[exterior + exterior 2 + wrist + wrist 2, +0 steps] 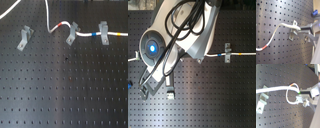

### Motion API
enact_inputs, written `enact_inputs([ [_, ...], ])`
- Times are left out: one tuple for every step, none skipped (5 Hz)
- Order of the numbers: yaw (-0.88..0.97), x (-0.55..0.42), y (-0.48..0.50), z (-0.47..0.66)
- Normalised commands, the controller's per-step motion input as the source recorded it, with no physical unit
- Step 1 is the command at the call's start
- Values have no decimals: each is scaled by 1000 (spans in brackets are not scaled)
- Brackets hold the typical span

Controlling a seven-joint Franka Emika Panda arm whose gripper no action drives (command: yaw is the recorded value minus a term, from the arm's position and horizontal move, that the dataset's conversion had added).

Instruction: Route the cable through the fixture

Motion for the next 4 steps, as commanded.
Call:
enact_inputs([
  [-160, 257, 428, 395],
  [-251, 46, 340, 479],
  [-283, 63, 112, 431],
  [-471, -105, -125, 257],
])
